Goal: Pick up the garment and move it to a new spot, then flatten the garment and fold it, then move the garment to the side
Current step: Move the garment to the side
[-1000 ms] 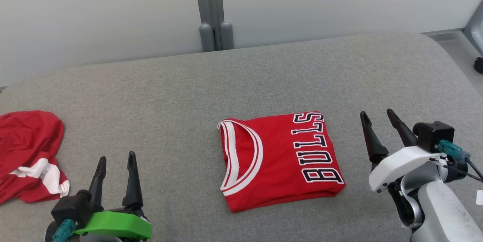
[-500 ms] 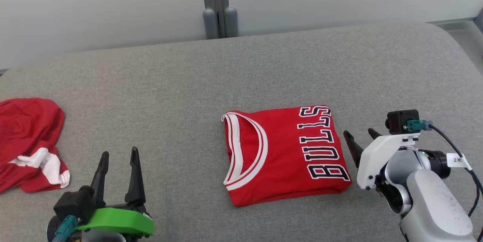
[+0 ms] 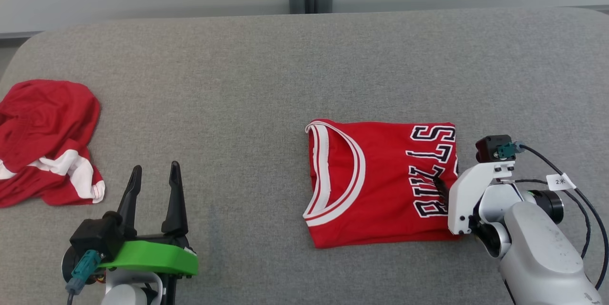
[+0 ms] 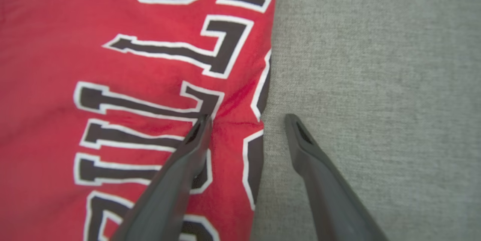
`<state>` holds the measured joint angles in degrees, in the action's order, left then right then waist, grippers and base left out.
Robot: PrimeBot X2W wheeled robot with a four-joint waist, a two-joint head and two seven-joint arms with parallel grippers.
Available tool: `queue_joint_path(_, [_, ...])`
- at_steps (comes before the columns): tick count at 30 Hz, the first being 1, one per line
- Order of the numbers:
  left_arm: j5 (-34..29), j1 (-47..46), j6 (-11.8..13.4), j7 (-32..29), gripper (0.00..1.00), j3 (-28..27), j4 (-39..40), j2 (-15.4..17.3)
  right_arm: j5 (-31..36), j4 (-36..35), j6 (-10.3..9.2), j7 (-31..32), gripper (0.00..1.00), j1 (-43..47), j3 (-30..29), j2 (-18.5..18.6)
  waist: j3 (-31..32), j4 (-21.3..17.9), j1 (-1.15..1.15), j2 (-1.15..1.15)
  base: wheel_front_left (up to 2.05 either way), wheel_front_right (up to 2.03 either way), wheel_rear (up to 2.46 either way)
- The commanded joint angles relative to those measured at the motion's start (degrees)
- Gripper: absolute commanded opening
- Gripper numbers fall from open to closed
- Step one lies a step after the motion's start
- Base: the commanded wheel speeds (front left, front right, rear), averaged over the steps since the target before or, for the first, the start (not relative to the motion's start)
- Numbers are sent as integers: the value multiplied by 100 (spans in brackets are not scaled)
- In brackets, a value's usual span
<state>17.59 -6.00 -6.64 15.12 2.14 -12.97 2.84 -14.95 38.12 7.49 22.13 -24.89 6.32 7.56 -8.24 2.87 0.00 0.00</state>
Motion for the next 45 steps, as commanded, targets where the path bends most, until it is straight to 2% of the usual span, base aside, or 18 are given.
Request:
queue_joint_path(1, [7,-85,-32,1,100,-1,-3,12,-10,184,-1,97,100,14,114,-39,-131,129,0,0,0,0,0])
queue_joint_path(2, [13,-96,-28,1,100,-2,-2,12,-33,302,0,194,100,31,186,-62,-143,136,0,0,0,0,0])
queue_joint_path(3, [16,-104,-31,1,100,-8,0,12,-48,366,3,249,61,37,266,-73,-152,137,0,0,0,0,0])
queue_joint_path(4, [20,-112,-32,1,100,-17,2,12,-44,404,9,268,12,22,375,-68,-162,130,0,0,0,0,0])
queue_joint_path(5, [25,-117,-33,1,100,-25,2,12,-20,412,10,273,0,7,479,-42,-170,121,0,0,0,0,0])
queue_joint_path(9, [55,-137,-40,1,100,-50,42,12,15,335,-1,363,0,-30,1032,232,-215,4,0,0,0,0,0])
queue_joint_path(13, [-52,-142,-42,1,100,-76,96,12,-83,58,-1,439,0,-270,1702,601,-333,-282,0,0,0,0,0])
queue_joint_path(18, [-97,-249,-56,1,100,-97,257,12,-188,-422,-11,536,0,-887,2465,1358,-555,-795,0,0,0,0,0])
queue_joint_path(23, [-228,-426,-72,1,100,-119,390,15,-287,-948,-5,557,0,-1619,2778,1971,-825,-1351,0,0,0,0,0])
queue_joint_path(29, [-352,-703,-84,1,100,-45,546,27,-350,-1438,-6,642,0,-2315,2849,2797,-1215,-1837,0,0,0,0,0])
queue_joint_path(33, [-395,-853,-89,1,100,-23,724,61,-381,-1471,-6,629,0,-2523,2653,3250,-1469,-1934,0,0,0,0,0])
queue_joint_path(39, [-405,-1005,-91,1,100,108,977,252,-290,-1285,-6,423,0,-2522,2131,3645,-1869,-1916,0,0,0,0,0])
queue_joint_path(45, [-400,-1162,-91,1,100,143,1147,370,32,-944,-6,104,0,-2394,1572,3861,-2209,-1720,0,0,0,0,0])
